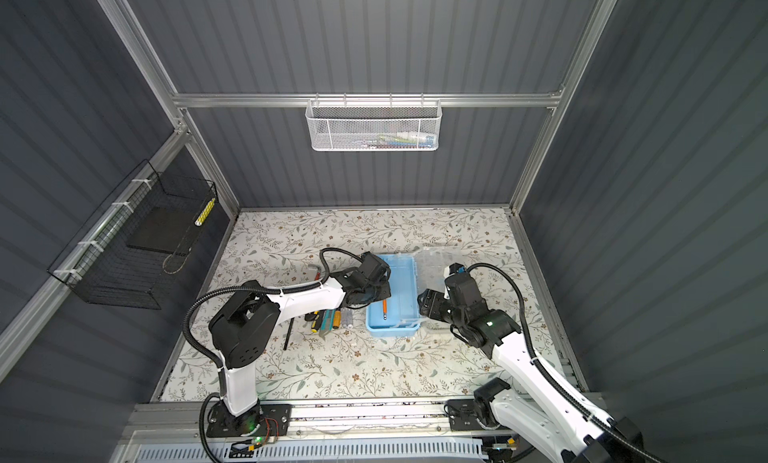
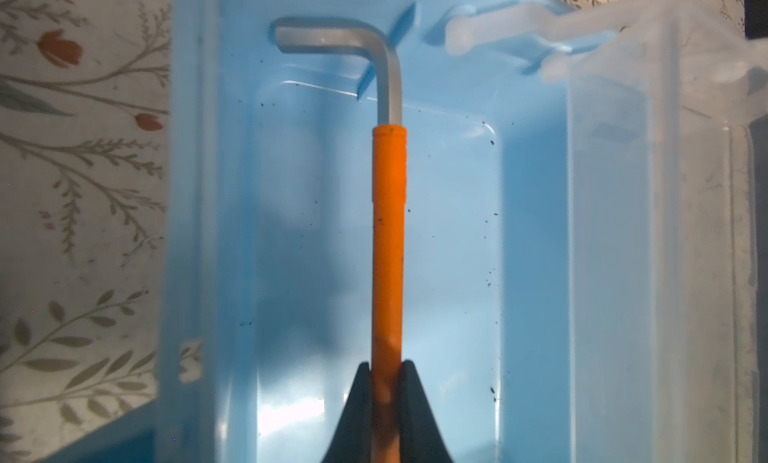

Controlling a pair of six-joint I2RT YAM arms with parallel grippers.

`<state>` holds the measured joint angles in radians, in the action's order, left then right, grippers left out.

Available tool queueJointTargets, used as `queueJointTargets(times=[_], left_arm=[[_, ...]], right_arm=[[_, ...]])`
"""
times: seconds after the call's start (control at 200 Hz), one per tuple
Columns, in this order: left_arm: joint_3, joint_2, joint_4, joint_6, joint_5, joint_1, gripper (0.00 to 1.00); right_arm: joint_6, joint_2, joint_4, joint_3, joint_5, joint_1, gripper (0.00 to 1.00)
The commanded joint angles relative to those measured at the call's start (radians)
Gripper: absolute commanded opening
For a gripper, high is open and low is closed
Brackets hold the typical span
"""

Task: Pack the tool kit
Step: 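Carry the orange hex key into the blue box and open the left gripper, then move the left gripper back to the tools and grasp the black hex key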

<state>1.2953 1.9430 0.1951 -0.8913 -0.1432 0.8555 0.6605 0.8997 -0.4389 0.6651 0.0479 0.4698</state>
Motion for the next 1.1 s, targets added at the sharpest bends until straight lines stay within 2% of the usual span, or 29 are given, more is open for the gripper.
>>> queueJointTargets(times=[0.0,0.06,0.16,0.305,0.485,0.755,0.871,0.991,1.096], left_arm=[[0.050,0.029,0.012,0.044,0.001,-0.005,0.11],[0.068,0.028,0.020,0.059,-0.004,-0.004,0.26],[0.087,0.016,0.019,0.071,-0.008,-0.004,0.39],[0.104,-0.029,0.025,0.101,-0.020,-0.005,0.42],[0.101,-0.164,0.078,0.211,-0.084,-0.005,0.48],[-0.131,-0.506,0.274,0.311,-0.280,-0.027,0.56],[-0.224,-0.644,0.378,0.338,-0.283,-0.091,0.56],[-0.317,-0.746,0.449,0.360,-0.256,-0.203,0.54],[-0.422,-0.788,0.416,0.364,-0.140,-0.338,0.54]], right_arm=[[-0.016,0.011,-0.042,0.023,0.017,-0.004,0.78],[-0.017,0.013,-0.049,0.037,0.020,-0.003,0.78],[-0.022,0.011,-0.060,0.068,0.031,-0.004,0.78],[-0.037,0.002,-0.091,0.120,0.033,-0.004,0.78],[-0.065,-0.021,-0.141,0.192,0.052,-0.004,0.77],[-0.045,-0.079,-0.180,0.183,0.052,0.041,0.76],[-0.031,-0.097,-0.198,0.167,0.007,0.082,0.75],[-0.016,-0.102,-0.181,0.134,0.007,0.094,0.75],[-0.003,-0.085,-0.152,0.098,0.008,0.096,0.75]])
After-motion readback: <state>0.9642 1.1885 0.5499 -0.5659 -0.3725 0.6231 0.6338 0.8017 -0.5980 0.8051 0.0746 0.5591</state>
